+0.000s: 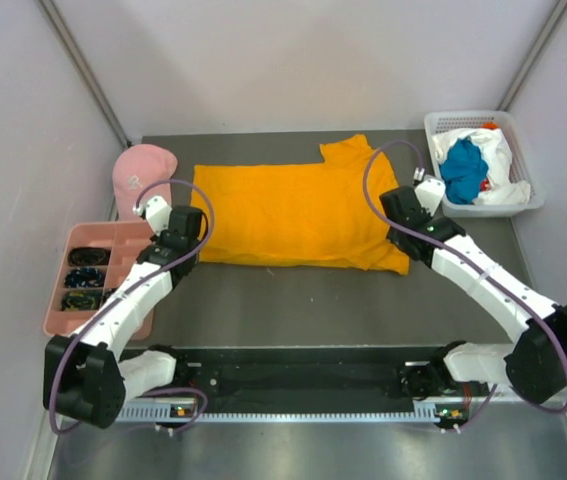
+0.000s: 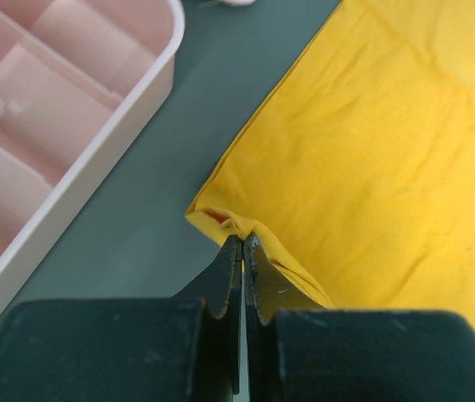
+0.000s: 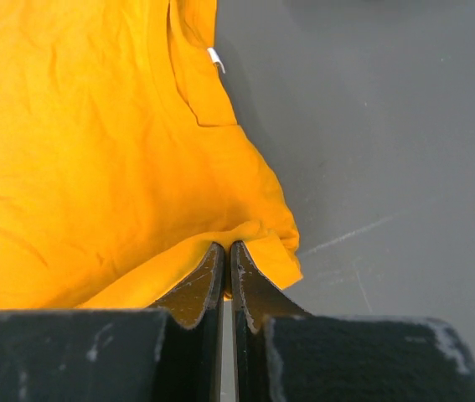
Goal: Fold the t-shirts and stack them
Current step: Fold the flattened tshirt in 1/3 of the way
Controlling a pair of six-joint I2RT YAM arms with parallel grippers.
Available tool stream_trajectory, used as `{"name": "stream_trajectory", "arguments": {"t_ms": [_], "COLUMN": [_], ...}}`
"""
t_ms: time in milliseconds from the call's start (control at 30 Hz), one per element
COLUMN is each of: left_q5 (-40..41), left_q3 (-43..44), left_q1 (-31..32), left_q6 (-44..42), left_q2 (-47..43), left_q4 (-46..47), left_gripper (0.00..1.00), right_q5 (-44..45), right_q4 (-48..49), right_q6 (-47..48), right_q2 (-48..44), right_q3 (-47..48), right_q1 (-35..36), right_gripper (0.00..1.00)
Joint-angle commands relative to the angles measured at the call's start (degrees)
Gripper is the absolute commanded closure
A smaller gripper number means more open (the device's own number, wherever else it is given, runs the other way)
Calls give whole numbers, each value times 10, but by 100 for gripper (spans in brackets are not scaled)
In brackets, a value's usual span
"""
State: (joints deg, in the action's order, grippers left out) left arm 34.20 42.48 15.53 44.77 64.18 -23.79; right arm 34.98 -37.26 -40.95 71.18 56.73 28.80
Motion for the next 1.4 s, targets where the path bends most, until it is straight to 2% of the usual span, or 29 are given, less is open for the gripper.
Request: {"name": "stream_trajectory", "arguments": {"t_ms": [0,500,1367], "left_q5": [26,30,31], "left_q3": [39,77,155], "left_q1": [-8,-23,-49], "left_q6": [-21,-22,-48], "left_q2": [23,106,233], "left_q4": [44,83,128], "left_gripper": [100,100,100], "right_q5": [-17,-64,-107], "right_q4": [44,77,90], "right_q6": [38,99,123], "right_q2": [16,118,240], "right_q3": [42,127,242], "right_q1": [-28,-77,-127], "right_gripper": [100,100,100]}}
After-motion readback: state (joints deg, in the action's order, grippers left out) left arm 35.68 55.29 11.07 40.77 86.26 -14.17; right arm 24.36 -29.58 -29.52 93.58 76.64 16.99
